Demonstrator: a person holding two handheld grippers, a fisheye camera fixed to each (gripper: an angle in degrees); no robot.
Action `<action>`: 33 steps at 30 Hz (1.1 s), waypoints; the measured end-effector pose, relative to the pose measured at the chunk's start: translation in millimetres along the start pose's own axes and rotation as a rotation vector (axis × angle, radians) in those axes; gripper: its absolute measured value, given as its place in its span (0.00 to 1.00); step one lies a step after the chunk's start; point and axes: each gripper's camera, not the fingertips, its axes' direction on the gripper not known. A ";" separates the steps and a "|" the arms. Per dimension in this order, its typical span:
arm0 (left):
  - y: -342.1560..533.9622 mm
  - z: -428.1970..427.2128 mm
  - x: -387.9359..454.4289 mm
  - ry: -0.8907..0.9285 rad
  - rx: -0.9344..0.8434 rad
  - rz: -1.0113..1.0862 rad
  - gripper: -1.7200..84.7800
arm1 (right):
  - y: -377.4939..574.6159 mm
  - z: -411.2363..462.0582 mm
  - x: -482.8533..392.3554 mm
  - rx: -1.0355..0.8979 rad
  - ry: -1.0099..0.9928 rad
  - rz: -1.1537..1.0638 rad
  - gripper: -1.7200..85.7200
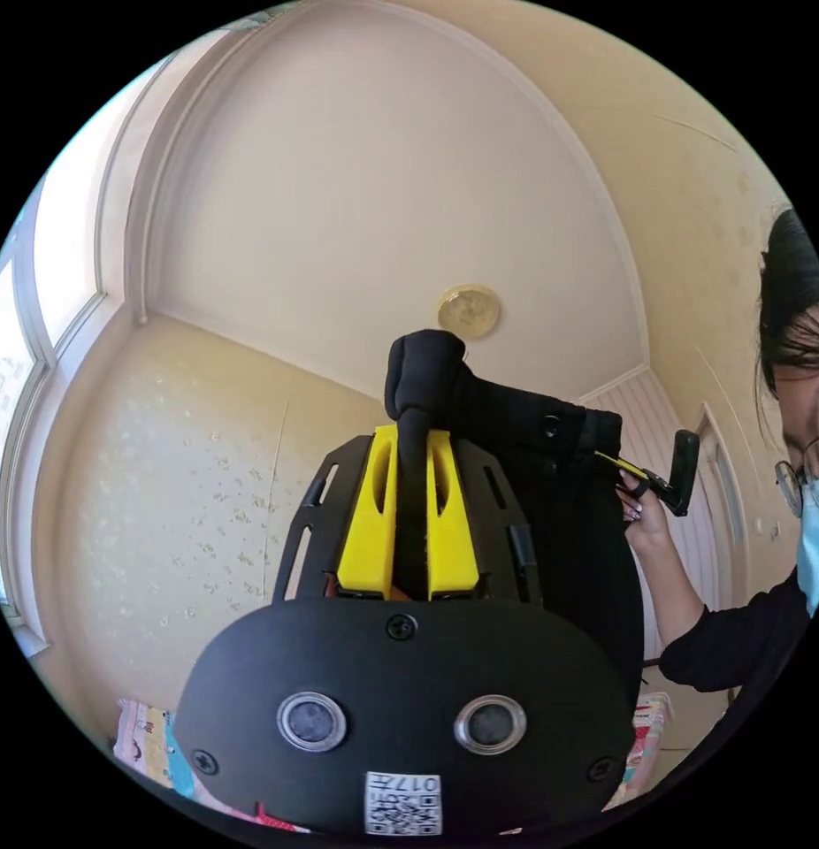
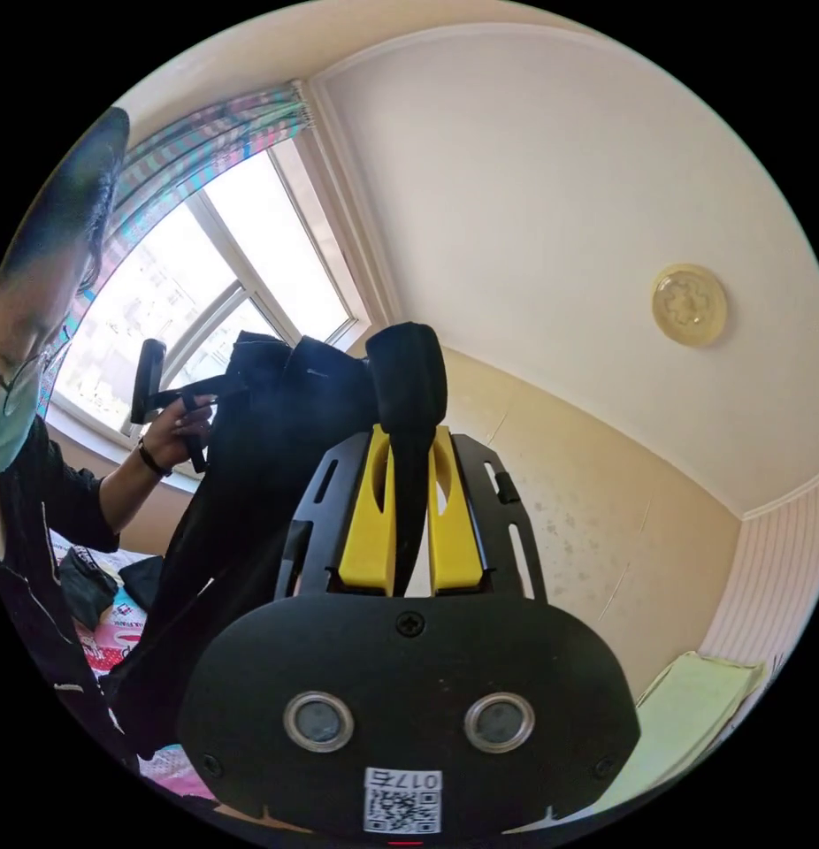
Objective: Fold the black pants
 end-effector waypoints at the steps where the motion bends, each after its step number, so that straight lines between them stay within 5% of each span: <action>1: -3.5 2.4 8.1 -0.010 0.010 0.004 0.08 | -3.1 2.4 0.3 -0.008 0.006 -0.014 0.09; 9: -6.3 87.8 90.1 -0.142 0.046 0.063 0.09 | 18.4 74.4 15.0 -0.097 0.033 -0.038 0.10; 13: 34.1 177.4 80.9 -0.182 -0.063 0.057 0.09 | 94.8 189.8 41.3 -0.238 -0.023 0.074 0.09; 19: 243.3 412.1 -13.3 -0.358 -0.446 0.007 0.09 | 331.2 457.7 59.4 -0.591 -0.169 0.334 0.11; 23: 490.4 519.0 -116.7 -0.459 -0.811 -0.076 0.12 | 582.7 564.2 26.9 -0.740 -0.092 0.661 0.18; 25: 576.3 509.0 -139.9 -0.578 -0.924 -0.095 0.12 | 673.2 557.2 -7.0 -0.738 -0.081 0.785 0.18; 33: 892.5 240.7 -34.0 -0.393 -1.295 -0.273 0.14 | 986.7 397.4 -302.3 -1.094 -0.546 0.909 0.16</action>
